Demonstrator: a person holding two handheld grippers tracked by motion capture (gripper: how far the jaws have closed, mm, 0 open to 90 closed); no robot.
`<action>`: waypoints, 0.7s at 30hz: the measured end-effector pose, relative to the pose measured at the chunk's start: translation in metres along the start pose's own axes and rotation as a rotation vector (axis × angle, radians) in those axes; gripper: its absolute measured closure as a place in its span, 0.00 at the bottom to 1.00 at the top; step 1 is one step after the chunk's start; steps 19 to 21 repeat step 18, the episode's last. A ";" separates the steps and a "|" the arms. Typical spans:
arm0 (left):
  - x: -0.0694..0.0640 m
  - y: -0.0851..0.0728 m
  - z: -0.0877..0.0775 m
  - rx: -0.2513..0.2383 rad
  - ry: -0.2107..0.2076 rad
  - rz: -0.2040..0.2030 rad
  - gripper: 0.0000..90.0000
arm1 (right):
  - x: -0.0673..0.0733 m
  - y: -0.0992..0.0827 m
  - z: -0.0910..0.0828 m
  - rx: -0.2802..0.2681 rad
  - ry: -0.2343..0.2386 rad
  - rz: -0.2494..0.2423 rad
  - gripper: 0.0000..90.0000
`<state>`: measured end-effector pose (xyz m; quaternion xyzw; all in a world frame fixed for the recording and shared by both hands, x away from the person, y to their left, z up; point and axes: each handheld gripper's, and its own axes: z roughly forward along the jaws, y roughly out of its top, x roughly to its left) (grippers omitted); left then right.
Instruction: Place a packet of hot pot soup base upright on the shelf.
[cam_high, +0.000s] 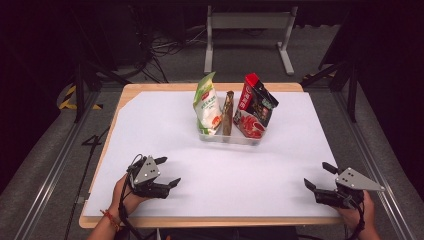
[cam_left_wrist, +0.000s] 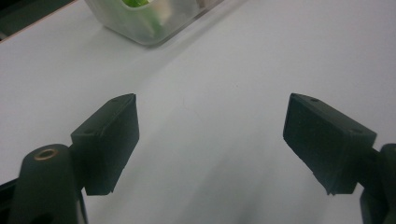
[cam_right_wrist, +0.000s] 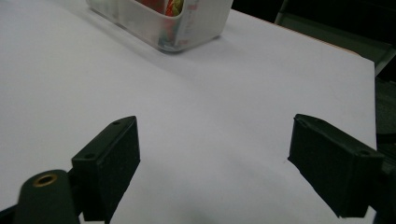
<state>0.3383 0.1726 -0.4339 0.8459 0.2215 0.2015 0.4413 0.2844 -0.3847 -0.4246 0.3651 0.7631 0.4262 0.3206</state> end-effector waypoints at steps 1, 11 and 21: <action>0.000 0.000 0.000 0.000 0.001 -0.001 0.21 | 0.000 0.000 0.000 0.002 -0.001 -0.002 0.18; 0.001 -0.003 -0.005 -0.005 0.016 -0.011 0.21 | 0.003 0.002 0.005 0.005 0.002 -0.023 0.18; 0.002 -0.004 -0.005 -0.004 0.016 -0.023 0.21 | 0.003 0.004 0.008 0.006 0.009 -0.028 0.18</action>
